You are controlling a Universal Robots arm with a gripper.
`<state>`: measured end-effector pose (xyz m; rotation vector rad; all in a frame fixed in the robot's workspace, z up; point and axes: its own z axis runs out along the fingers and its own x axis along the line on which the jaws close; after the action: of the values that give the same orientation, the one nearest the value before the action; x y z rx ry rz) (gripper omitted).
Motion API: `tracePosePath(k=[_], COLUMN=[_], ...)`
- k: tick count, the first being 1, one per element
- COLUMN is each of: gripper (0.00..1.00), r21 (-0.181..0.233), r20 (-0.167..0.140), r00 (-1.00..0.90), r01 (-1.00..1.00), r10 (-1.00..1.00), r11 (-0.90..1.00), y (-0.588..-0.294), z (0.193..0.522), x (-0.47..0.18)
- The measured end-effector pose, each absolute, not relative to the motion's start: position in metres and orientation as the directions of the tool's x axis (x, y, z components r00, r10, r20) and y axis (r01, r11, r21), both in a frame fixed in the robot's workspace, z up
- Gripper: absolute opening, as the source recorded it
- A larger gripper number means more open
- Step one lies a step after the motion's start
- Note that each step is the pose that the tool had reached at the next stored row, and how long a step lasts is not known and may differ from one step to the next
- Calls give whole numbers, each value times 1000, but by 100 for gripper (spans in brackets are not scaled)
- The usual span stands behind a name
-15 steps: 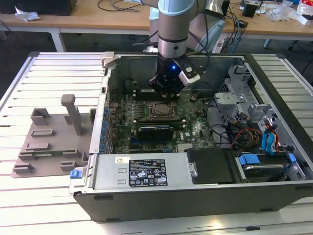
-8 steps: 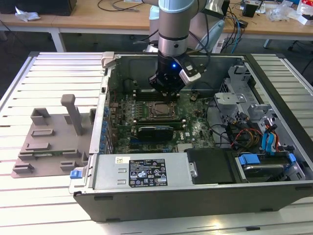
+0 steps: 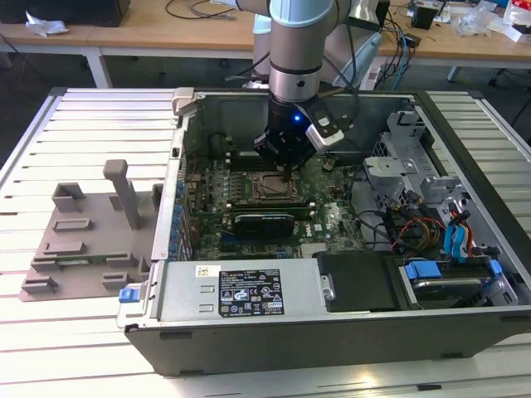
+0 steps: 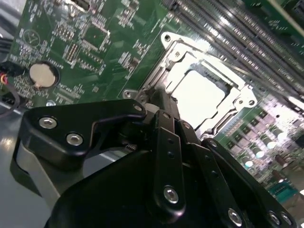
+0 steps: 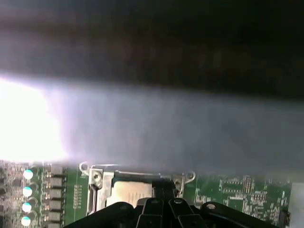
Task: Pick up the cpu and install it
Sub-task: 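Install the first cpu locking lever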
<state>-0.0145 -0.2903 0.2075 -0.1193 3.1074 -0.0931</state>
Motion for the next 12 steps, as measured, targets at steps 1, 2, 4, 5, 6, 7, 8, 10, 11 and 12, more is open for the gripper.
tracePosePath(k=[1,2,4,5,6,7,8,10,11,12], gripper=[11,11,11,11,11,11,11,11,11,11], r21=[-62,-63,-67,-68,-68,-69,-70,-75,-79,-82], r20=[-28,-28,-29,-29,-30,-31,-32,-37,-38,-39], r00=[-997,-997,-997,-997,-997,-997,-996,-996,-996,-996], r01=[-76,-75,-76,-75,-75,-75,-75,-75,-75,-75], r10=[-77,-77,-78,-78,-78,-78,-78,-78,-78,-78], r11=[995,995,995,995,995,995,995,994,994,994], y=[-292,-293,-295,-296,-297,-298,-298,-301,-302,-303], z=[208,210,216,218,220,221,222,225,226,227], x=[-15,-15,-15,-15,-15,-16,-16,-19,-20,-21])
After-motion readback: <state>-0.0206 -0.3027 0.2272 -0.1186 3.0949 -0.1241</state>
